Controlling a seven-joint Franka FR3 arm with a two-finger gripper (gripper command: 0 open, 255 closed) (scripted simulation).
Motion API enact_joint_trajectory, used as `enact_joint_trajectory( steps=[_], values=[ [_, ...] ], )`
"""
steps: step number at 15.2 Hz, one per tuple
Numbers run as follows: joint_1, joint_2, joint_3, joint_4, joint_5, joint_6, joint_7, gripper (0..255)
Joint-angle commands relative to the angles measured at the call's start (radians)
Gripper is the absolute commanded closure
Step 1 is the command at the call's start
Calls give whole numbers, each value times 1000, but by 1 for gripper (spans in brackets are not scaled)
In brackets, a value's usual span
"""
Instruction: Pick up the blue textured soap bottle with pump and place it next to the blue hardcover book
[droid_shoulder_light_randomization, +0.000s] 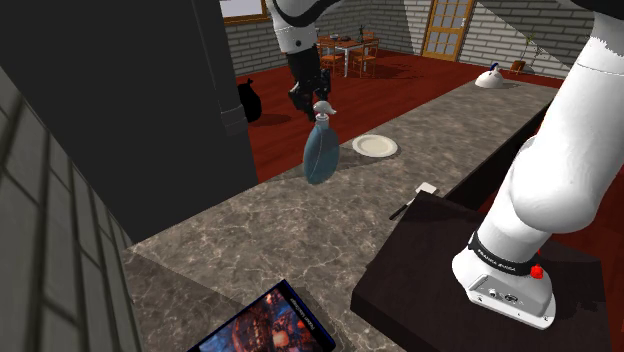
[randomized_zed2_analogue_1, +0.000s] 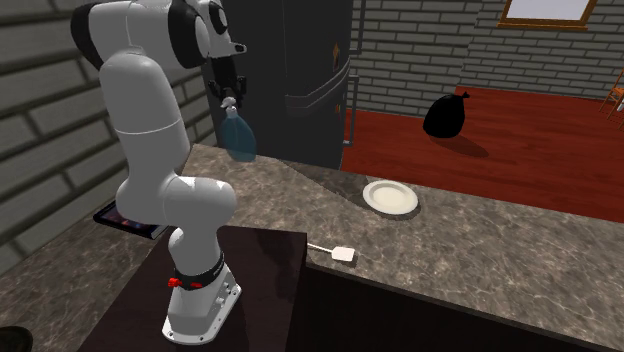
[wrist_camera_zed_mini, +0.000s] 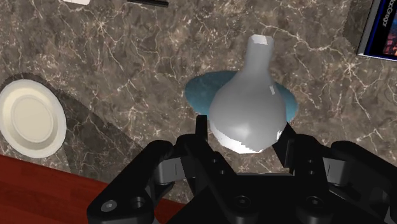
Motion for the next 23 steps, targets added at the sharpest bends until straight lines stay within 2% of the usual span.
enact_joint_trajectory(
  steps=[1, 8, 15, 20, 23],
  values=[
    [21, 42, 21, 28, 3, 10, 45, 255],
    [98, 230, 75, 191, -9, 17, 179, 255],
    [193, 461, 106, 443, -41, -19, 293, 255],
    [280, 671, 110, 718, -69, -91, 353, 255],
    [349, 850, 102, 991, -87, -184, 373, 255]
  ],
)
